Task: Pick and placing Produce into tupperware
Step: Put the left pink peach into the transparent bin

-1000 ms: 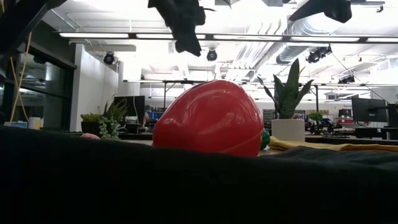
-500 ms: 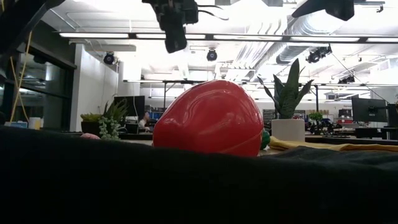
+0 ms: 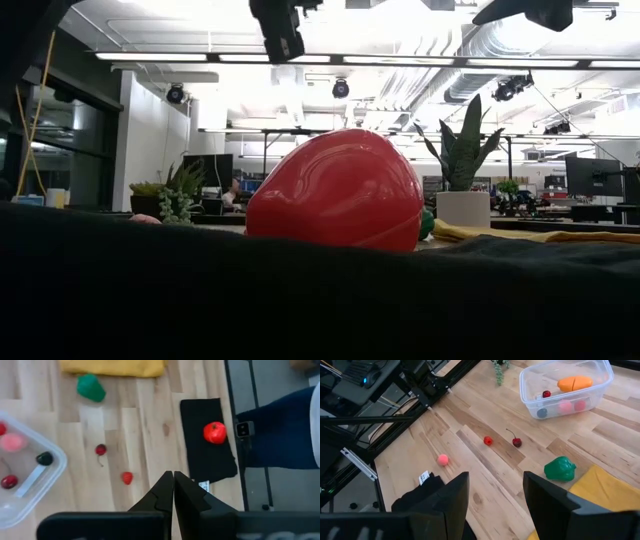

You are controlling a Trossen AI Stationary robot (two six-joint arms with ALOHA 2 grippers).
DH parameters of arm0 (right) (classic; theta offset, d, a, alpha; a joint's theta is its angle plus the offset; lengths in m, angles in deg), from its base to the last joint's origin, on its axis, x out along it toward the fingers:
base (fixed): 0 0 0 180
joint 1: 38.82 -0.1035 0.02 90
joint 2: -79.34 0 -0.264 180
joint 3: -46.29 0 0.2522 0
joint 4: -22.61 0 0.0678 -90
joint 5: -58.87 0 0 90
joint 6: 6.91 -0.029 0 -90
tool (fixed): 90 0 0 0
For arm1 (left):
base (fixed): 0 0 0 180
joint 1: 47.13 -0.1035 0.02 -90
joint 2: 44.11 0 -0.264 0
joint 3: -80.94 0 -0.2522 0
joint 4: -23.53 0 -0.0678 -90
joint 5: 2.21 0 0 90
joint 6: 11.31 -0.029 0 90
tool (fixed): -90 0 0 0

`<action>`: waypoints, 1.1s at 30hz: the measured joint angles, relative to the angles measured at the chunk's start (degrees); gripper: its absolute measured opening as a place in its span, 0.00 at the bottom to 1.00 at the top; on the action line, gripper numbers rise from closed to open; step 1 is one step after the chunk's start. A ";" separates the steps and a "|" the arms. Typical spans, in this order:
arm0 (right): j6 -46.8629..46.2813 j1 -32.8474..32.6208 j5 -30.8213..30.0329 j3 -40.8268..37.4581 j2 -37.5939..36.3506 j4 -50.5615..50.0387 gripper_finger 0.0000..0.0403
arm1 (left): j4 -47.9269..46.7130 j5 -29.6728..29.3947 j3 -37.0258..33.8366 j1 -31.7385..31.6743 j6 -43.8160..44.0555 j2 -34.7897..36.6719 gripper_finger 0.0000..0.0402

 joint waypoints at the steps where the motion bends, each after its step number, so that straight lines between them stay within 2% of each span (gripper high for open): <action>1: 0.00 -0.02 0.16 0.00 0.00 0.00 0.44 | 0.01 -0.02 0.00 0.74 0.38 0.39 0.01; 7: 0.06 0.00 1.27 0.00 0.00 0.74 0.44 | 0.02 -0.73 0.00 4.30 3.52 5.02 0.00; 16: 5.58 0.00 2.61 0.00 -0.02 6.79 0.41 | 0.02 -7.43 0.00 10.13 12.73 16.06 0.00; 25: 6.32 0.00 7.65 0.00 -0.02 7.13 0.21 | 0.04 -17.16 0.00 17.82 26.23 26.07 0.00; 31: 6.57 0.02 8.96 0.00 -0.02 7.26 0.03 | 0.09 -24.10 -0.11 23.05 35.29 31.03 0.01; 33: 7.51 0.10 9.20 0.00 -0.02 7.77 0.01 | 0.16 -26.46 -1.16 24.68 37.31 32.64 0.01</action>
